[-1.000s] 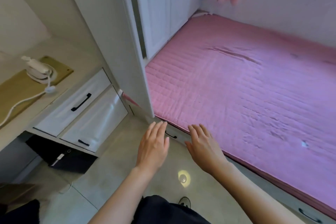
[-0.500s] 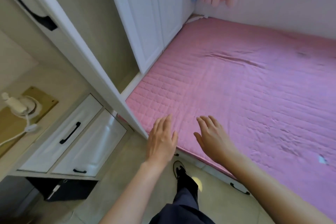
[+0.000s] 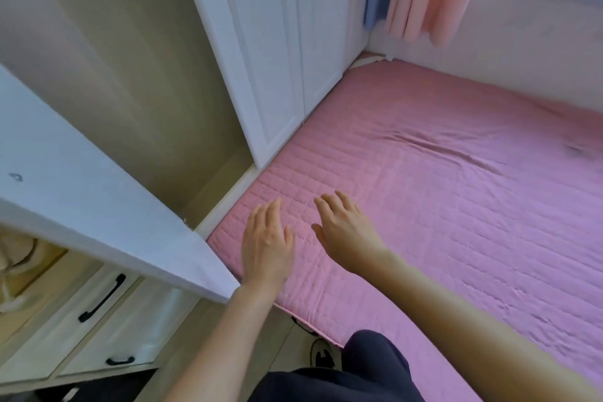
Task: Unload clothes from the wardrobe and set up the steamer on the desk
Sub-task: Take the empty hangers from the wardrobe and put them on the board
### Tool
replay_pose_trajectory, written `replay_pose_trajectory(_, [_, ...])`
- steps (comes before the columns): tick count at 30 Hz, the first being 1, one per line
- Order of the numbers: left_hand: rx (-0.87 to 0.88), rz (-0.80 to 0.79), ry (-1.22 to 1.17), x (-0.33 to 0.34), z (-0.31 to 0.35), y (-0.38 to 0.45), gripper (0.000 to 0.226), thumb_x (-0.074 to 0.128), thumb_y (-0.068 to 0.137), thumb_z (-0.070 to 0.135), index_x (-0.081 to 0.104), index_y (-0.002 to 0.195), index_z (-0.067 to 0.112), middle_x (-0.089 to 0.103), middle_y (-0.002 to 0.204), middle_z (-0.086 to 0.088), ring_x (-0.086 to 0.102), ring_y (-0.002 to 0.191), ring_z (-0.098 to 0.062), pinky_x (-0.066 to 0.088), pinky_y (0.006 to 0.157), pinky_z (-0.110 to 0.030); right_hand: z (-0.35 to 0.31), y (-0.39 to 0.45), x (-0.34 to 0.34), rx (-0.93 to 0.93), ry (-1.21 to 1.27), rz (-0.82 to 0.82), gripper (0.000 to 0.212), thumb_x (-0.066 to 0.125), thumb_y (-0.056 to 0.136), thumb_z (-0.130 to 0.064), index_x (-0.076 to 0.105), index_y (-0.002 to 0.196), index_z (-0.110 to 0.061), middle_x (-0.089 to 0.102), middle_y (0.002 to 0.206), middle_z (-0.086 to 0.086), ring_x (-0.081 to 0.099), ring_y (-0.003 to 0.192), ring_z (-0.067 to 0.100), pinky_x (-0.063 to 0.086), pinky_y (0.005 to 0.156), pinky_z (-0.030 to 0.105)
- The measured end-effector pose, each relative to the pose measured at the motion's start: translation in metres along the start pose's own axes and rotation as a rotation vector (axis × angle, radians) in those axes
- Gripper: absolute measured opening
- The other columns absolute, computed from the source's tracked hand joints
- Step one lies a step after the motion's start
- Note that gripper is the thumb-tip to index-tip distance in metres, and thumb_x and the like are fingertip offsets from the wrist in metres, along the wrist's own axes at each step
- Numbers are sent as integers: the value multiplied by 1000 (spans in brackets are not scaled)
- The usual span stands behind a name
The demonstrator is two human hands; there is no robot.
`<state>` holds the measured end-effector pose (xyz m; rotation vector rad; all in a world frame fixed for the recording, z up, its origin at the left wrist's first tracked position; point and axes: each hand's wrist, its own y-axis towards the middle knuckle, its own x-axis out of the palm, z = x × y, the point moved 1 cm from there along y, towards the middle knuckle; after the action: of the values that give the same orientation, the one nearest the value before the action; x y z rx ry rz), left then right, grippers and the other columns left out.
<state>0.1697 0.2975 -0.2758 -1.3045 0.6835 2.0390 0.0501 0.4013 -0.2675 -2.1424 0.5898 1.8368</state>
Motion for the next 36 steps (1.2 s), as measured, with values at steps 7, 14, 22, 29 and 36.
replay_pose_trajectory(7, [-137,173,-50,-10,-9,55,44,54,93,18,45,135,12,50,136,-7,46,124,-21,46,96,-32,6,77,-7,-168,-37,74,46,60,88,-30,54,123,0,61,117,16,56,111,37,41,103,44])
replay_pose_trajectory(14, [-317,366,-43,-23,-22,121,44,56,93,17,45,135,12,52,135,-7,44,128,-25,51,94,-38,7,178,-21,-397,-18,91,49,51,95,-32,46,133,-3,52,132,14,43,129,38,35,109,43])
replay_pose_trajectory(22, [-432,519,131,-76,-40,183,46,58,90,15,45,134,9,54,129,-9,47,123,-27,51,93,-40,-12,277,-63,-655,31,173,47,60,89,-27,53,127,-1,60,123,15,50,122,39,40,104,43])
replay_pose_trajectory(29, [-502,656,261,-159,-64,198,42,57,89,9,48,130,6,53,129,-11,45,125,-28,48,98,-41,-73,338,-111,-822,101,236,45,46,97,-33,45,134,-8,51,136,10,39,133,32,30,111,40])
replay_pose_trajectory(36, [-581,799,203,-245,-84,214,50,50,90,10,39,140,13,48,137,-7,39,129,-24,44,95,-39,-138,376,-157,-911,151,292,44,37,99,-28,39,138,-9,44,141,8,35,134,28,30,112,37])
